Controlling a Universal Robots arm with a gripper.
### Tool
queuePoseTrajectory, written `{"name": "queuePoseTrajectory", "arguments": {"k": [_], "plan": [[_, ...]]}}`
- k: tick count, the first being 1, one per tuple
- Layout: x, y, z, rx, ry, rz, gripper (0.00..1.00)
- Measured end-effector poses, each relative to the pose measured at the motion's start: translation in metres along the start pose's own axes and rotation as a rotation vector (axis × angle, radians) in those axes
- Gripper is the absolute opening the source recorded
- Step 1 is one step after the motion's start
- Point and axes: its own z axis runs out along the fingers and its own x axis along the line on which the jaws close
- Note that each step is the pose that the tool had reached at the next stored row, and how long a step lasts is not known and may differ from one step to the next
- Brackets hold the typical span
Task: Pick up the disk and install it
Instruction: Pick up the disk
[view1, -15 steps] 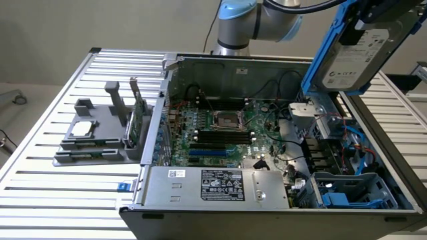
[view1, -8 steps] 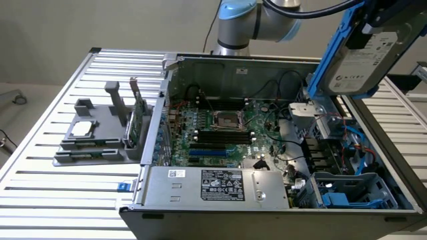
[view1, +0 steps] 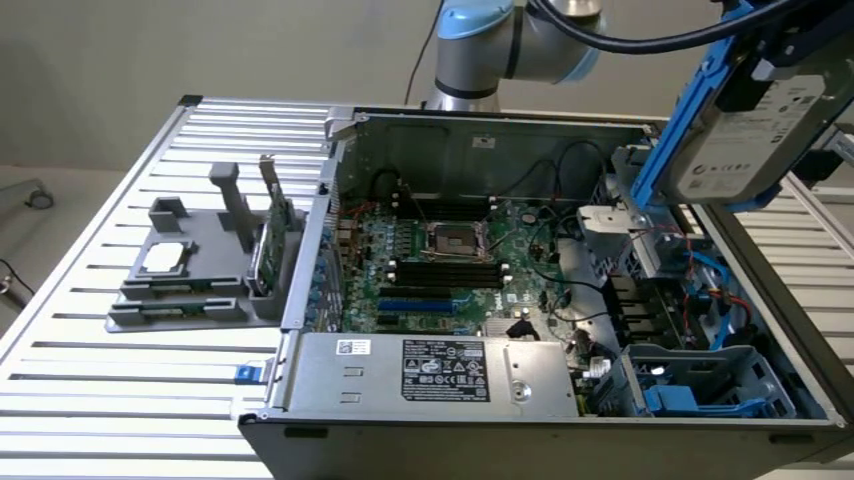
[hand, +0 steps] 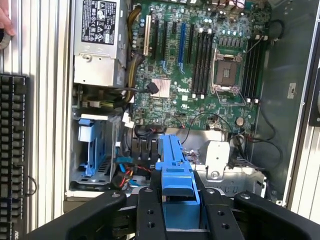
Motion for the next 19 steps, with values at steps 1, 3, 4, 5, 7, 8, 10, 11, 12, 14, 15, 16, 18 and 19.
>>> {"name": "queuePoseTrajectory", "arguments": {"k": [1,3,4,5,7,8,10,11,12,14,15,16,18,19], "plan": [[0.003,-0.0005,-0.0004,0.0001,0.0001,0.0,0.33],[0.01,-0.001,-0.0011,0.0005,0.0,0.0,0.33],[0.014,-0.0013,-0.0015,0.0007,0.0001,0.0,0.33],[0.018,-0.0014,-0.0018,0.0009,0.0001,0.0,0.33],[0.025,-0.0017,-0.0025,0.0011,0.0001,0.0,0.33],[0.028,-0.0017,-0.0028,0.0013,0.0001,0.0,0.33],[0.036,-0.0014,-0.0035,0.0015,0.0001,0.0,0.33],[0.039,-0.0012,-0.0038,0.0015,0.0002,0.0,0.33],[0.043,-0.001,-0.004,0.0017,0.0001,0.0,0.33],[0.051,-0.0004,-0.0046,0.0018,0.0,0.0,0.33],[0.055,-0.0001,-0.005,0.002,0.0002,0.0,0.33],[0.059,0.0002,-0.0053,0.0022,0.0002,0.0,0.33],[0.067,0.0008,-0.0058,0.0025,0.0002,0.0,0.33],[0.071,0.001,-0.0061,0.0026,0.0002,0.0,0.33]]}}
